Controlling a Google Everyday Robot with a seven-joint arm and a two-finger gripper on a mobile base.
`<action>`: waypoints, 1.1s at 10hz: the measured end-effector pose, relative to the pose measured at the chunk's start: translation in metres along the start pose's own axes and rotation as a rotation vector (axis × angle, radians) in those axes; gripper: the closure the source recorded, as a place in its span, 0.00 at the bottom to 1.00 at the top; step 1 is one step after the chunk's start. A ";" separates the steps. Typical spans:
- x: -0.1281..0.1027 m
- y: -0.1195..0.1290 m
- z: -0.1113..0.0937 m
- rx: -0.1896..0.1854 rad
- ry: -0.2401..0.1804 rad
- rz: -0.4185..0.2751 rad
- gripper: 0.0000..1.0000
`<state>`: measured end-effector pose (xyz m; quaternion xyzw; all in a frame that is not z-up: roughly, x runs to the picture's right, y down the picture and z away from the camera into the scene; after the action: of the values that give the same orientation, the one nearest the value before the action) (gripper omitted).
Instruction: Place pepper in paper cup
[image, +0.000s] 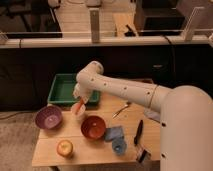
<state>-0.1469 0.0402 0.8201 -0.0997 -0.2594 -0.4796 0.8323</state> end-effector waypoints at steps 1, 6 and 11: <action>0.000 0.001 0.000 0.001 0.003 0.002 0.20; -0.001 -0.001 -0.002 0.024 -0.008 0.000 0.20; -0.009 -0.012 0.000 -0.015 -0.066 -0.058 0.20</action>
<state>-0.1608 0.0410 0.8147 -0.1140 -0.2857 -0.5018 0.8085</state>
